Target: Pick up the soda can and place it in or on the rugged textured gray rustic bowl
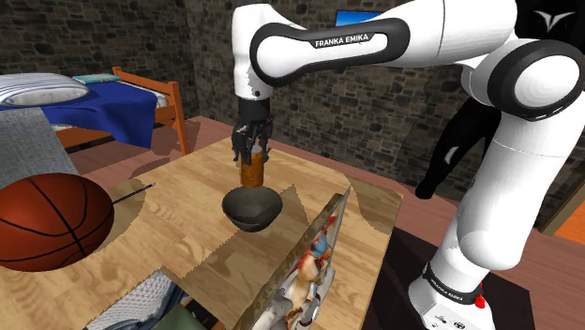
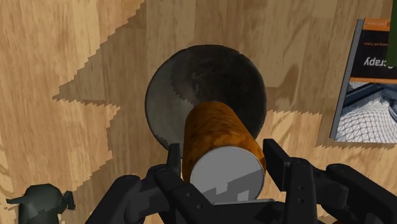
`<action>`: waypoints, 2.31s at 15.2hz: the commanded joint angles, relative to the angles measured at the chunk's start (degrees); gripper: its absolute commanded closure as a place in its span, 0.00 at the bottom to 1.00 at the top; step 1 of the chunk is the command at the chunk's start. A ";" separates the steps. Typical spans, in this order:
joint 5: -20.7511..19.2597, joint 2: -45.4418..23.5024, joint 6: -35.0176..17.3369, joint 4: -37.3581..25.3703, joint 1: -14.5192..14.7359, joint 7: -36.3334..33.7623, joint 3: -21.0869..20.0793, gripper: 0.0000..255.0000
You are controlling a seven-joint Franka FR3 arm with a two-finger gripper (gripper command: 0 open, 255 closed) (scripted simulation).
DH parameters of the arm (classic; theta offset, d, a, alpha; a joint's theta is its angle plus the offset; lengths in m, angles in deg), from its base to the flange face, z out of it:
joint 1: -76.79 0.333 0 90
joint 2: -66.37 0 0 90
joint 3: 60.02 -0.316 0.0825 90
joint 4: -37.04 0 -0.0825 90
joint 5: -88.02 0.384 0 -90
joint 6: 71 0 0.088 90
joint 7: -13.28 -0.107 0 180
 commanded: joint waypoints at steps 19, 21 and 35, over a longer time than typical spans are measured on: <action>-0.57 -1.15 -10.24 9.13 0.02 -0.52 0.07 1.00; -0.57 -1.15 -10.24 9.12 0.02 -0.52 0.06 0.00; -0.06 -0.07 -3.19 3.07 0.01 -0.16 -0.01 0.00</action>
